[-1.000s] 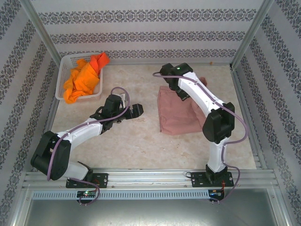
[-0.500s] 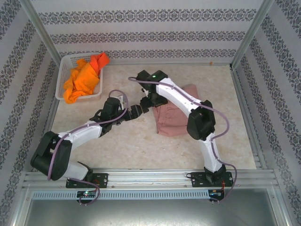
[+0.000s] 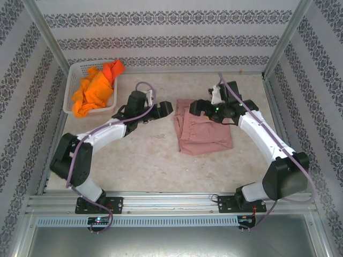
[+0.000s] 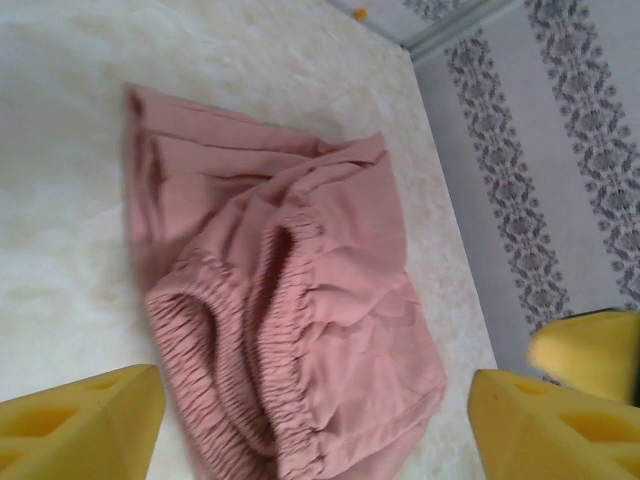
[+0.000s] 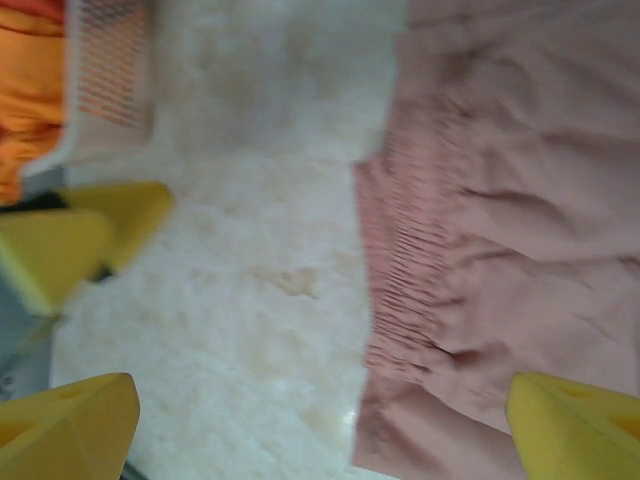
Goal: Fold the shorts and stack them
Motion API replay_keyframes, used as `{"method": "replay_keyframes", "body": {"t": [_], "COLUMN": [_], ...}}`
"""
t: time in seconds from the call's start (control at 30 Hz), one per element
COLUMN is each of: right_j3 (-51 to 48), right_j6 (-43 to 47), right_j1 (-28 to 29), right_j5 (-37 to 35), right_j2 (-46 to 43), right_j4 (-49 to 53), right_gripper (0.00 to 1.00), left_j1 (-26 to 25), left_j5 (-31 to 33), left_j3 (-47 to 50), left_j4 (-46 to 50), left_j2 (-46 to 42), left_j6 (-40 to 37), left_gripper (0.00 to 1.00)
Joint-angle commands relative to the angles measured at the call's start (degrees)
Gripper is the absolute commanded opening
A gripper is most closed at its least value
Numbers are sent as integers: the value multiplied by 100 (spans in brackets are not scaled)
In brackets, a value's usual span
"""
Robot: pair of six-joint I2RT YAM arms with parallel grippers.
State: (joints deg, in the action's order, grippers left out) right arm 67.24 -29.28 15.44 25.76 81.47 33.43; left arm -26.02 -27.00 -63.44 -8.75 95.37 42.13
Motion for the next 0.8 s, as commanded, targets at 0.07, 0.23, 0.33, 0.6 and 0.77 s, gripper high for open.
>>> {"method": "replay_keyframes", "body": {"t": [0.07,0.23,0.33,0.6,0.77], "right_j3": [-737,-1248,-1394,-1594,-1752], "right_j6": [-68,-139,-152,-117,-169], "right_j1": [-155,-405,-540,-726,-736], "right_j5": [-673,-651,-626,-569,-537], "right_j2": [-428,-844,-1037,-1281,-1300], "right_j4": [-334,-495,-496,-469,-556], "right_gripper": [97,98,98,98,97], "left_j1": [-256,-463,-557,-711,-721], "left_j5": [-508,-401,-352,48,277], "left_j3": [-1277,-2202,-2751,-3800,-4080], "left_j4": [1086,1645,1934,2568,2897], "left_j2": [922,1752,2247,3220,3539], "left_j6": [-506,-772,-869,-1134,-1303], "left_gripper": [72,66,64,52,28]}}
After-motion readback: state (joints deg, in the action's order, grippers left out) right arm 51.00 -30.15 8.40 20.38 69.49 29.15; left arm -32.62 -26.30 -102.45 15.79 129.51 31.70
